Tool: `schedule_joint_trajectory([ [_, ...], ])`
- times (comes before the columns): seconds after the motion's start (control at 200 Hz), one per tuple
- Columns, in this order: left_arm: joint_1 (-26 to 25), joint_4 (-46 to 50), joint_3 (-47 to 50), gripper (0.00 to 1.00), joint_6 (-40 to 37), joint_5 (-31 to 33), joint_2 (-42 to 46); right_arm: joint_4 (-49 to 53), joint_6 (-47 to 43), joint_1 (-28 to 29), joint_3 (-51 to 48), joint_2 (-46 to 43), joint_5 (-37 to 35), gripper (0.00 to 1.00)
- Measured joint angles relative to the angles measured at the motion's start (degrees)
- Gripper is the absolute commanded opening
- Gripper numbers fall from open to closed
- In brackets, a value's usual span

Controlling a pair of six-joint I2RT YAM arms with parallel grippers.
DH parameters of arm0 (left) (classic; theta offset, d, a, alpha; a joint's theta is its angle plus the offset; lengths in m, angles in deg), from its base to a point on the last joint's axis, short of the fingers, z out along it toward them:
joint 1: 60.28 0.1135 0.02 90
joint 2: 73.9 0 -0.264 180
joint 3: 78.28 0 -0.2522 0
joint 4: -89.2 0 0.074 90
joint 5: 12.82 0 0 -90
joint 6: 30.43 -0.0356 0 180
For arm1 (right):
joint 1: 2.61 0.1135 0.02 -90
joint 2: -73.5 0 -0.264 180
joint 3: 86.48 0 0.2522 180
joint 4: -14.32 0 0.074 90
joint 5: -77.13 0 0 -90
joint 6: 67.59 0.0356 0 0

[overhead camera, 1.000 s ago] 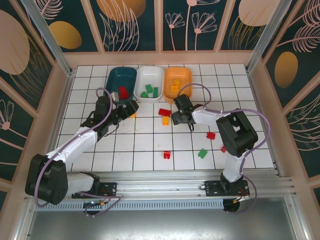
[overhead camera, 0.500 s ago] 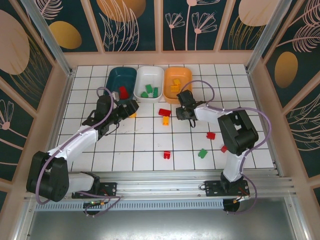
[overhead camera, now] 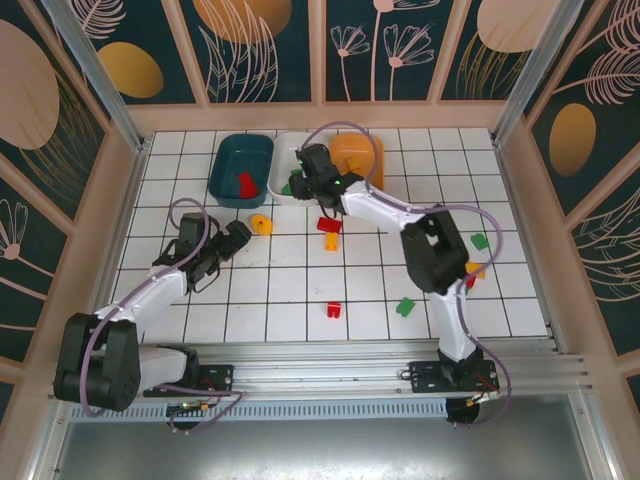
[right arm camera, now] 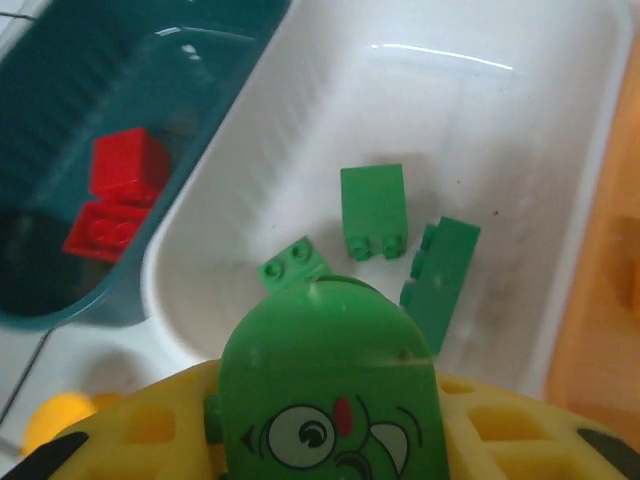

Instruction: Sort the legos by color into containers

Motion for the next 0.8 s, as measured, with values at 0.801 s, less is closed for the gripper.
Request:
schedule_joint_trajectory([
  [0.801, 0.0, -1.0, 1.6, 0.97, -0.6, 0.3, 6.0, 1.7, 16.2, 2.9, -27.8, -25.8, -11.0, 0.77],
])
